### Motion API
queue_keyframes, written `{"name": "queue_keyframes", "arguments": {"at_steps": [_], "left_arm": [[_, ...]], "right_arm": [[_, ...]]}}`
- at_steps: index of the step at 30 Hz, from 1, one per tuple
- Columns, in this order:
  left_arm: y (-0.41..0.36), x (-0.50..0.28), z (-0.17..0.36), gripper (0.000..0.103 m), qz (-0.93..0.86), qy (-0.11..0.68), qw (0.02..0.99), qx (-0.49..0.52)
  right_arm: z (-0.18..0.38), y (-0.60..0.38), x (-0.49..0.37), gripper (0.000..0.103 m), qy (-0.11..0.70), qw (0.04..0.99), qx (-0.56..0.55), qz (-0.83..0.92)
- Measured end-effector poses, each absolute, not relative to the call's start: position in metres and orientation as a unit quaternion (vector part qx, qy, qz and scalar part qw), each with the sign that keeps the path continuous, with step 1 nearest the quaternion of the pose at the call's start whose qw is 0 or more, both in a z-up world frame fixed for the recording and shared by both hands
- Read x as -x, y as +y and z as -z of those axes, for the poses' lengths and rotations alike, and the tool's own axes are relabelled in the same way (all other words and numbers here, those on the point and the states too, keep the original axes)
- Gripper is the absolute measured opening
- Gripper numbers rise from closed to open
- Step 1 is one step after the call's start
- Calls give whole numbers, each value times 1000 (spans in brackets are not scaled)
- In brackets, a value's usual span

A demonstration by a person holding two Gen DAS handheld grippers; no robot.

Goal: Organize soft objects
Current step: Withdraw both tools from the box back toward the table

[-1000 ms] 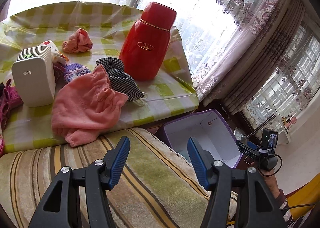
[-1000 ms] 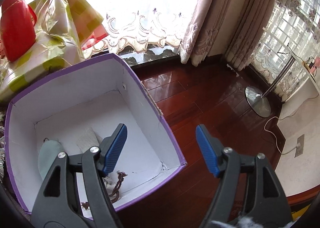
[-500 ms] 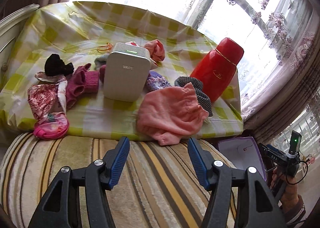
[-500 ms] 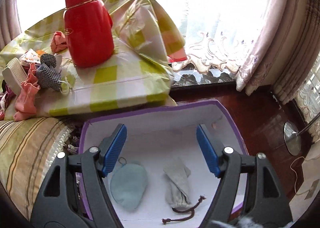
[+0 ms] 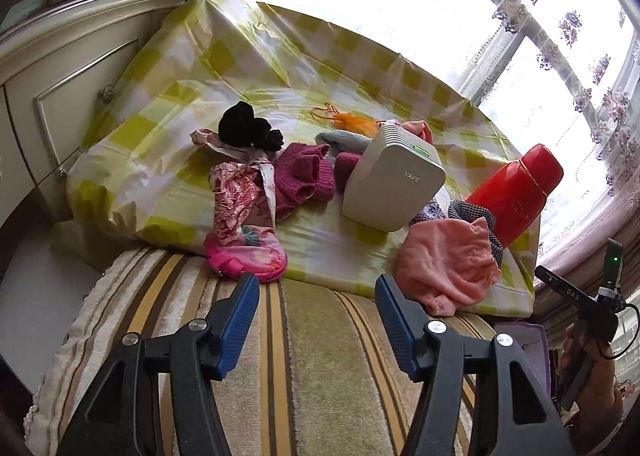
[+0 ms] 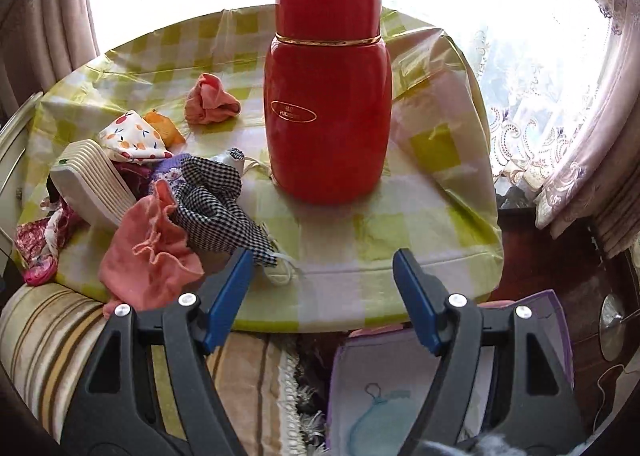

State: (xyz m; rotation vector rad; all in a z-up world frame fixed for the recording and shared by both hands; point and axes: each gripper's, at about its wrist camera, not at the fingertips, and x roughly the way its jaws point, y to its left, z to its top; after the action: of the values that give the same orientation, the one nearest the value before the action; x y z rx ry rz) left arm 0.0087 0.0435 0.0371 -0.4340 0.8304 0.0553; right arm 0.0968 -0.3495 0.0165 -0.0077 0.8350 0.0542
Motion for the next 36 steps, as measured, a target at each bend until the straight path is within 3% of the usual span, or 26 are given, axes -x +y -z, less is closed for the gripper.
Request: {"name": "queue_keyframes", "arguments": {"at_steps": [3,8,18,31,33,36], "left_arm": [[57,-6,-35,61,-42,404,888,214],[74,-8,-25,84,-75,423,876,219],[60,-51,1,84,-62,514,841,155],[59,-99,23,84,-80,555,821,104],[56,-105,24,83,-82,557,821,92],[51,-107,27,74,-84,556,823,76]], "right_arm": [[-21,-340,-73,83,391,919,-54,-24],[-16,-311,-40,90,396,917,-20,-43],[8,-259,-45,92,454,883,22,-121],[27,-224,-85,92,494,859,40,-129],[29,-221,-91,92,495,858,39,-130],[34,-217,-100,92,502,855,34,-129]]}}
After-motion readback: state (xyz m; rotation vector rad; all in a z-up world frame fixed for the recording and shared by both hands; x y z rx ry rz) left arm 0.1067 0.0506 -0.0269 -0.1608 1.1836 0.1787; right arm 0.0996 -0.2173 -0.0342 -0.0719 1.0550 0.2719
